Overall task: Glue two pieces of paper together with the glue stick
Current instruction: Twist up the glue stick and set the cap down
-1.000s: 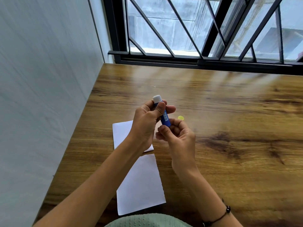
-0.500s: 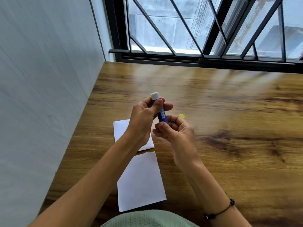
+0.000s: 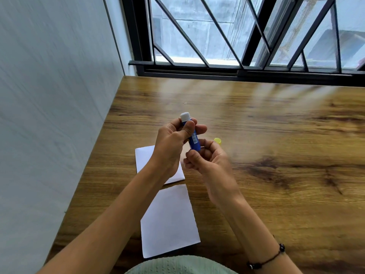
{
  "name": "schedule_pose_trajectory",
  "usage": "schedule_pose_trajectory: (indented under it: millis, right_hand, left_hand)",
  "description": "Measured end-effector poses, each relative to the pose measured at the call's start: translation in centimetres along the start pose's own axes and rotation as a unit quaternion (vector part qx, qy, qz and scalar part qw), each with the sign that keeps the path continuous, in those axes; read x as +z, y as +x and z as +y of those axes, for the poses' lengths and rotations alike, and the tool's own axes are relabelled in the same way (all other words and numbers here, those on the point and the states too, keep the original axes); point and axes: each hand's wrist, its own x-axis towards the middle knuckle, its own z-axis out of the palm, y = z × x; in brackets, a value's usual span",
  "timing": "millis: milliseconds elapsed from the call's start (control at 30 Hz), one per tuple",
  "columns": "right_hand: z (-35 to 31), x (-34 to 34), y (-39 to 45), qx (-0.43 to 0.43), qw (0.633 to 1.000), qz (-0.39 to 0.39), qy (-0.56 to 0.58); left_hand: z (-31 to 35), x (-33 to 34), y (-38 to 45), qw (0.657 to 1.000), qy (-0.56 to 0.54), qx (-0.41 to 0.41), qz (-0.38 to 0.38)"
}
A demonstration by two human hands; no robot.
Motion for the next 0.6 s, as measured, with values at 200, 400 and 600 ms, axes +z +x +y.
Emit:
schedule_pose_trajectory:
  millis: [200,400,600]
  right_hand:
    - [0.3,0.04,0.1,0.002,1.0,0.018,0.019]
    - [0.06,0.03,0.18,0.028,0.999,-0.015,0.043]
    - [0.11,-0.1,0.23,-0.016,0.999,0.032,-0.015]
  left_hand:
    - [0.02,0.15,-0.12,1.0,0.002,0.009,-0.003]
    - [0.01,0.0,-0.07,1.0,0.016,0.011,0.002]
    - [0.04,-0.18,0.06,1.0,0.012,0.011,0.0]
